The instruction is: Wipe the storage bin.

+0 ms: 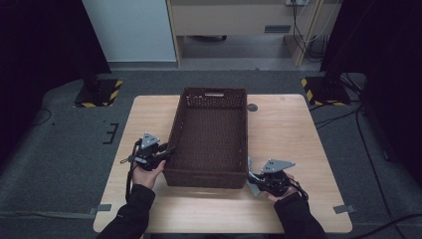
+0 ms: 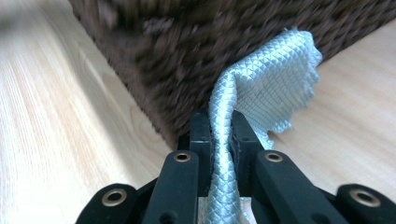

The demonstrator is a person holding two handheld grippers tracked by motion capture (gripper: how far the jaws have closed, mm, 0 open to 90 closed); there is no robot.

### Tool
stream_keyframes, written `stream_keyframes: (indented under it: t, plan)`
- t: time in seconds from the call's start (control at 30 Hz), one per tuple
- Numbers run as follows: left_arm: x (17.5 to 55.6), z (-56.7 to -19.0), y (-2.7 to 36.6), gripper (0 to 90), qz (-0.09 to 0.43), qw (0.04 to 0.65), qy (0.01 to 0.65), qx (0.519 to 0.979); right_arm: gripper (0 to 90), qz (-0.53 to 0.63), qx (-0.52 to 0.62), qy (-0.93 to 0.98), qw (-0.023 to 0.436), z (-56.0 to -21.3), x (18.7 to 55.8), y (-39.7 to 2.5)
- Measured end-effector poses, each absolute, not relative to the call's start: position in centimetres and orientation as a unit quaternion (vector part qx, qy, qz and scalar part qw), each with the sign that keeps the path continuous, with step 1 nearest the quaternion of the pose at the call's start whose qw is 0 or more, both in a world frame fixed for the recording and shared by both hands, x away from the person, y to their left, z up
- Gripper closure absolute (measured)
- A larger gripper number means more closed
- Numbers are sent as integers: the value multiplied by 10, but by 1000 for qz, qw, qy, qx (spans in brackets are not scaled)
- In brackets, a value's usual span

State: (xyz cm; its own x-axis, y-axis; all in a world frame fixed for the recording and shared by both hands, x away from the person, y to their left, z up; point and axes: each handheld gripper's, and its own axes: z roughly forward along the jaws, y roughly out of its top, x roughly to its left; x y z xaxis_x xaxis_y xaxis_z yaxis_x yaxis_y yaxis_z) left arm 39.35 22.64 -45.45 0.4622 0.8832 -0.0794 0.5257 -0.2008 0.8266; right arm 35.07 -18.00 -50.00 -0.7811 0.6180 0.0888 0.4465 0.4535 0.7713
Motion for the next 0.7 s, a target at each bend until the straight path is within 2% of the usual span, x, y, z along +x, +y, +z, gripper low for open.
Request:
stream_keyframes:
  t: [0.33, 0.7]
  plan:
    - [394, -455, 227, 620, 211, 420, 474, 745, 831, 507, 296, 798, 139, -460, 328, -197]
    - [394, -454, 226, 621, 211, 419, 475, 745, 831, 410, 304, 854, 100, -501, 331, -175]
